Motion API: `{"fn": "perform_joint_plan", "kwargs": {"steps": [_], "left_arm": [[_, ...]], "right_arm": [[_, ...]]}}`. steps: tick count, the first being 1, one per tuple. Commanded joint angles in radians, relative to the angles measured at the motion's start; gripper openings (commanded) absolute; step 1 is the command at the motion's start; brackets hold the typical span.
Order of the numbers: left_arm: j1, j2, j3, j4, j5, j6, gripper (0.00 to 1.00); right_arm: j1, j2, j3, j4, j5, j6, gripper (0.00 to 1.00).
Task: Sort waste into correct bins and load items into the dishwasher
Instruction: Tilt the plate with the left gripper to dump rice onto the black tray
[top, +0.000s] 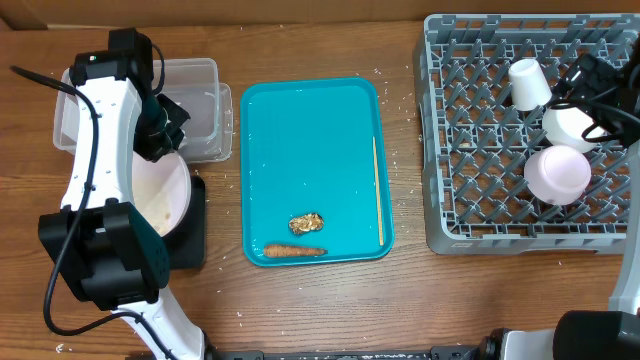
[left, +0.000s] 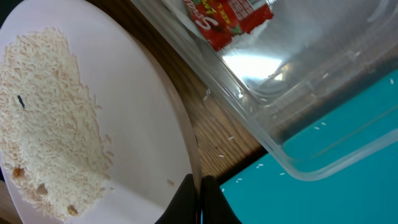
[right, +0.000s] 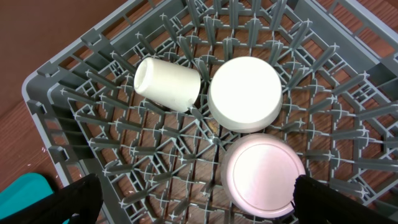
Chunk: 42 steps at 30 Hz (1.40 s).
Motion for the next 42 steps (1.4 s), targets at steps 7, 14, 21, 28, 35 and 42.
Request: {"fn": "perform_joint_plan", "kwargs": {"steps": [7, 14, 21, 28, 35, 42], "left_arm": [[0.006, -0.01, -0.006, -0.003, 0.14, 0.082, 0.04], [0.023, -0.01, -0.005, -0.018, 0.217, 0.132, 0.04], [0.061, -0.01, -0.005, -0.027, 0.288, 0.17, 0.04], [0.097, -0.01, -0.005, -0.031, 0.402, 0.246, 0.04], [0.133, -0.01, -0.005, -0.047, 0.449, 0.298, 0.04], [0.171, -0.022, -0.002, -0.09, 0.486, 0.361, 0.04]], "right_arm": [[-0.002, -0.004, 0.011, 0.0, 0.007, 0.001, 1.0], [-0.002, -0.004, 0.011, 0.0, 0.007, 0.001, 1.0], [-0.002, -0.004, 0.011, 0.0, 0.007, 0.001, 1.0], [-0.002, -0.004, 0.011, 0.0, 0.007, 0.001, 1.0], [-0.002, -0.004, 0.011, 0.0, 0.007, 0.001, 1.0], [-0.002, -0.004, 0.011, 0.0, 0.007, 0.001, 1.0]]}}
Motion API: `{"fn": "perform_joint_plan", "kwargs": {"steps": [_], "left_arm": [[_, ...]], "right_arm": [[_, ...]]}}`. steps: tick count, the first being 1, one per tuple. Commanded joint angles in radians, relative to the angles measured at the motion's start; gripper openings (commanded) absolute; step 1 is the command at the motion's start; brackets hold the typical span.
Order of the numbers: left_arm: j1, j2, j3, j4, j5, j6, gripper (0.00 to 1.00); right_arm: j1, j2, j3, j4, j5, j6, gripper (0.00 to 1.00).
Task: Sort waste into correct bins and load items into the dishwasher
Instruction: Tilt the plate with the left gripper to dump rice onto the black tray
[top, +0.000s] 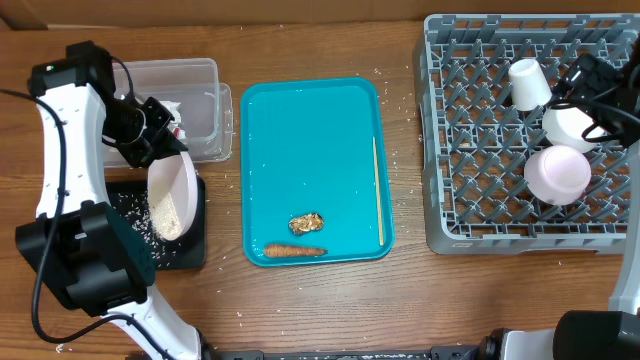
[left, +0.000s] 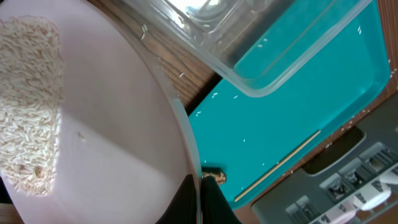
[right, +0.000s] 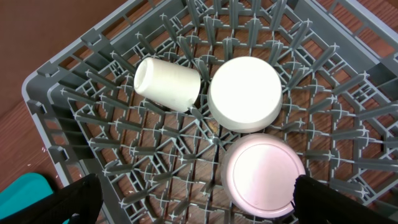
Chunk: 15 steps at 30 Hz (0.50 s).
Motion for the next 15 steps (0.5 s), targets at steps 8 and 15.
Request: {"fn": "perform_joint_plan", "kwargs": {"steps": [8, 15], "left_arm": [[0.069, -0.056, -0.001, -0.047, 0.171, 0.161, 0.04], [0.111, -0.058, -0.001, -0.107, 0.182, 0.232, 0.04]], "right_arm": [[-0.002, -0.004, 0.011, 0.0, 0.007, 0.002, 1.0], [-0.002, -0.004, 0.011, 0.0, 0.007, 0.002, 1.0]]}}
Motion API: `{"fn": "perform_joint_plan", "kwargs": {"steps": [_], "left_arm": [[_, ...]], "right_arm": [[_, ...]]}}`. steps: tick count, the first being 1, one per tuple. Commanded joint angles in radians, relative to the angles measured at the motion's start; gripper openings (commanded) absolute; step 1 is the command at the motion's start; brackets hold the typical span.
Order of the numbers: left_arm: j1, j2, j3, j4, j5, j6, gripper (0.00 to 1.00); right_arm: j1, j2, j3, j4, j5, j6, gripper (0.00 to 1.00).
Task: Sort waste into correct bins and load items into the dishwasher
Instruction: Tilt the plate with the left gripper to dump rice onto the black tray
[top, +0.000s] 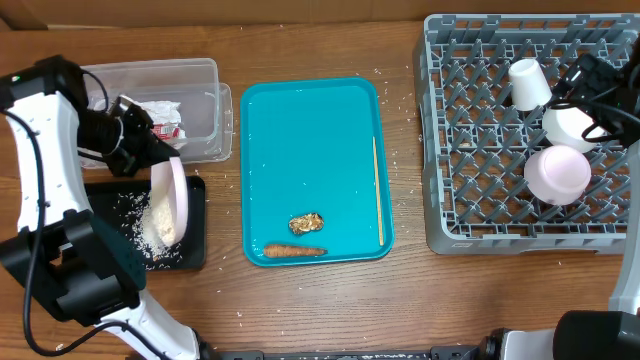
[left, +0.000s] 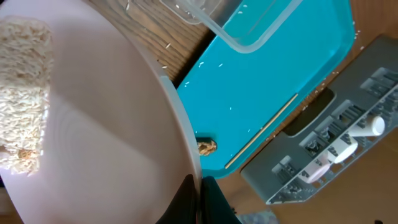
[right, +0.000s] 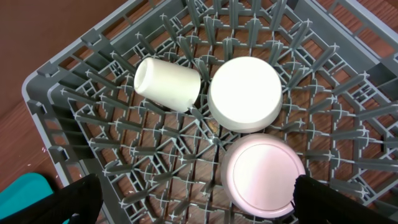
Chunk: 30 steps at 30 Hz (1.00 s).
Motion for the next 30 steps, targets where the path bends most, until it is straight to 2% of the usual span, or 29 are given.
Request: {"fn": "perform_joint_plan", "kwargs": {"steps": [1, 7, 16, 19, 22, 30], "left_arm": [[0.023, -0.034, -0.001, -0.002, 0.053, 0.072, 0.04], [0.063, -0.034, -0.001, -0.021, 0.229, 0.186, 0.04], [0.153, -0.033, -0.007, -0.087, 0.282, 0.248, 0.04], [0.182, -0.033, -0.01, -0.129, 0.324, 0.33, 0.04], [0.214, -0.032, -0.011, -0.141, 0.328, 0.315, 0.04], [0.267, -0.035, -0.027, -0.135, 0.368, 0.379, 0.04]], "right_arm": [[-0.002, -0.004, 0.011, 0.0, 0.007, 0.002, 1.0], [-0.002, -0.004, 0.011, 0.0, 0.007, 0.002, 1.0], [-0.002, -0.004, 0.011, 0.0, 0.007, 0.002, 1.0], [-0.002, -0.004, 0.011, 0.0, 0.007, 0.002, 1.0], [-0.002, -0.004, 0.011, 0.0, 0.007, 0.002, 1.0], [-0.002, -0.004, 0.011, 0.0, 0.007, 0.002, 1.0]]}}
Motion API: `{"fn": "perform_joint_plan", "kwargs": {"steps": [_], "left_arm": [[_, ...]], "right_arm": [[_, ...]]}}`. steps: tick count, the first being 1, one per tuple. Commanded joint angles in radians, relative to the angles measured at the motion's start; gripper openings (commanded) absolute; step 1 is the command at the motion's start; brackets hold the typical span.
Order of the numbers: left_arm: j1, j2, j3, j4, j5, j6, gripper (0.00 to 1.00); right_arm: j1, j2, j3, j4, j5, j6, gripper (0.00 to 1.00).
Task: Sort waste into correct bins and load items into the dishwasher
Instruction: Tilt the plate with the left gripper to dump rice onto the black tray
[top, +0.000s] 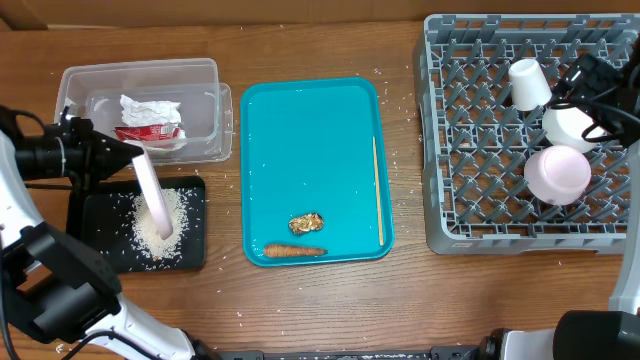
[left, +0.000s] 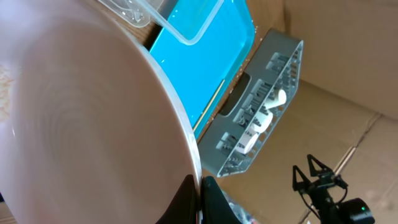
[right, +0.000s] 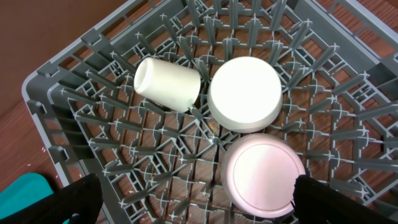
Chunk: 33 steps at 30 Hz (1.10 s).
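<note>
My left gripper (top: 118, 152) is shut on the rim of a pink plate (top: 153, 196), held on edge over the black bin (top: 105, 255). A heap of rice (top: 158, 222) lies in that bin. In the left wrist view the plate (left: 81, 124) fills the frame, its rim pinched between the fingertips (left: 200, 202). On the teal tray (top: 310, 140) lie a brown scrap (top: 306, 223), a carrot piece (top: 293, 251) and a thin stick (top: 377, 190). My right gripper (right: 198, 198) hangs open above the grey dish rack (top: 470, 215).
The clear bin (top: 205, 110) behind the black bin holds a crumpled wrapper (top: 148, 118). In the rack sit a white cup (right: 166, 84), a white bowl (right: 244, 93) and a pink bowl (right: 262, 177), all upside down or on their side. Rice grains dot the wood.
The left arm has swung further left and tipped the plate steeper. The rice that lay on the plate is now in the black bin. The right arm has not moved.
The left gripper held the rice-laden plate flat over the black bin. Then the plate was tilted with rice sliding to its lower edge and grains in the bin. Now it stands nearly on edge, bare, with the rice heaped in the bin.
</note>
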Motion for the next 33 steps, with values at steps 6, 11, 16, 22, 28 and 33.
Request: {"fn": "perform_joint_plan", "kwargs": {"steps": [6, 11, 16, 22, 28, 33], "left_arm": [[0.016, -0.029, -0.044, 0.008, 0.135, 0.092, 0.04], [0.016, -0.025, -0.094, 0.014, 0.174, 0.101, 0.04], [0.017, -0.024, -0.144, -0.005, 0.233, 0.121, 0.04], [0.01, -0.026, -0.145, -0.007, 0.208, 0.131, 0.04], [-0.034, -0.059, -0.14, -0.007, 0.152, 0.126, 0.04], [-0.063, -0.127, -0.102, -0.002, 0.093, 0.056, 0.04]], "right_arm": [[-0.002, -0.004, 0.011, 0.0, 0.007, 0.001, 1.0], [-0.002, -0.004, 0.011, 0.0, 0.007, 0.001, 1.0], [-0.002, -0.004, 0.011, 0.0, 0.007, 0.001, 1.0], [-0.002, -0.004, 0.011, -0.001, 0.007, 0.001, 1.0], [-0.002, -0.004, 0.011, -0.001, 0.007, 0.001, 1.0], [-0.002, -0.004, 0.011, -0.001, 0.007, 0.001, 1.0]]}}
